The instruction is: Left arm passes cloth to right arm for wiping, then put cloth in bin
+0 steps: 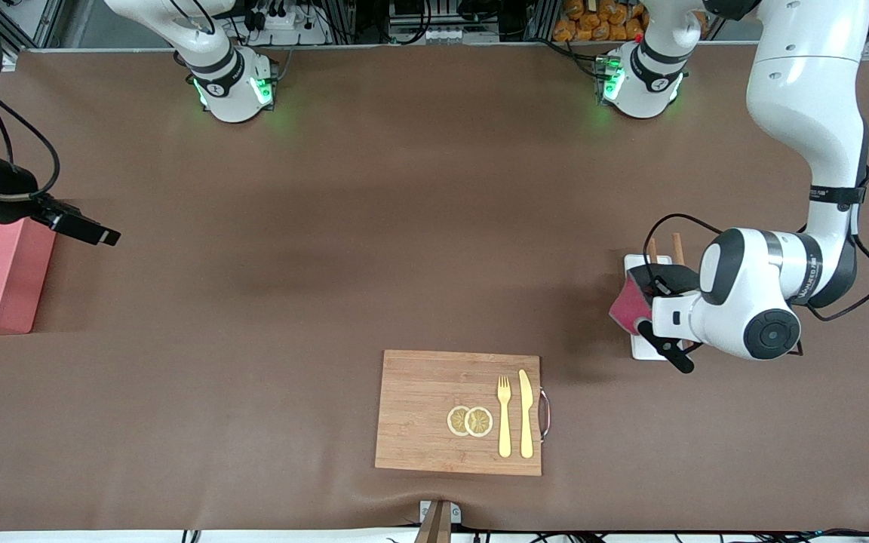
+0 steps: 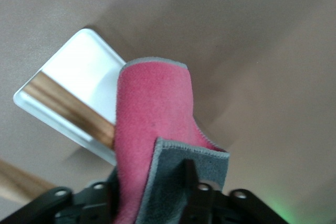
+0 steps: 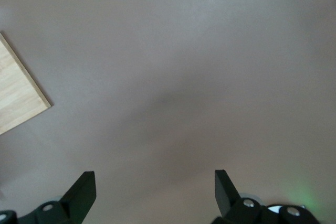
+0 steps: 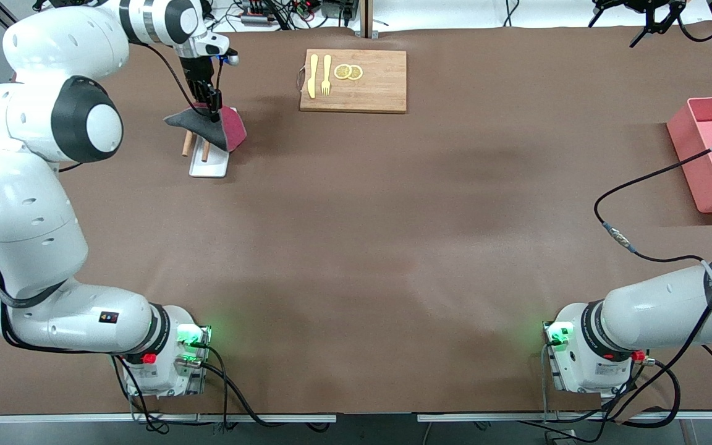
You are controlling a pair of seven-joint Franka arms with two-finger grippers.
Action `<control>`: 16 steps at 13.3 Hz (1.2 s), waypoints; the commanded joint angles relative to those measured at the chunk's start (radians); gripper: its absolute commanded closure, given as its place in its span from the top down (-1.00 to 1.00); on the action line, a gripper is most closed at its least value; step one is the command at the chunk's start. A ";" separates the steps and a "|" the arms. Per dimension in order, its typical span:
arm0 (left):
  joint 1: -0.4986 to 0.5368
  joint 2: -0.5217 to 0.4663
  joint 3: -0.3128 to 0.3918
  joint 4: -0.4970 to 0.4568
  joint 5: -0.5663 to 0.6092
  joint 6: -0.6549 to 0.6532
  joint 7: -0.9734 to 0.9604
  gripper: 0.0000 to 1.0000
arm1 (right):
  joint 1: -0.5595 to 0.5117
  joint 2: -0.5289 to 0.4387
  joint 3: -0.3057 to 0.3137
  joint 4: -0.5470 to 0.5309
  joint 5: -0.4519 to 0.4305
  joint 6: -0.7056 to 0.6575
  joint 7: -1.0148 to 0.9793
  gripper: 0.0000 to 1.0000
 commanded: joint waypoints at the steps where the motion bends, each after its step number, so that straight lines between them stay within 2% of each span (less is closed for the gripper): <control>1: -0.010 -0.031 0.002 0.011 0.022 -0.026 -0.022 -1.00 | -0.004 0.023 -0.004 0.014 0.022 -0.052 0.046 1.00; 4: -0.011 -0.085 -0.001 0.038 0.005 -0.078 -0.094 -1.00 | 0.004 0.037 -0.004 0.016 0.025 -0.065 0.171 1.00; 7: -0.021 -0.110 -0.050 0.084 -0.105 -0.158 -0.258 -1.00 | 0.044 0.049 -0.002 0.022 0.042 -0.063 0.343 1.00; 9: -0.022 -0.113 -0.117 0.084 -0.180 -0.163 -0.366 -1.00 | 0.048 0.066 -0.004 0.020 0.174 -0.065 0.541 1.00; 11: -0.033 -0.102 -0.215 0.084 -0.237 -0.161 -0.542 -1.00 | 0.070 0.089 -0.004 0.022 0.257 -0.063 0.680 1.00; 13: -0.057 -0.099 -0.299 0.087 -0.306 -0.105 -0.687 -1.00 | 0.111 0.118 -0.002 0.023 0.349 -0.054 0.851 1.00; 16: -0.169 -0.094 -0.337 0.087 -0.396 0.074 -0.885 -1.00 | 0.237 0.156 -0.004 0.020 0.360 0.024 1.052 1.00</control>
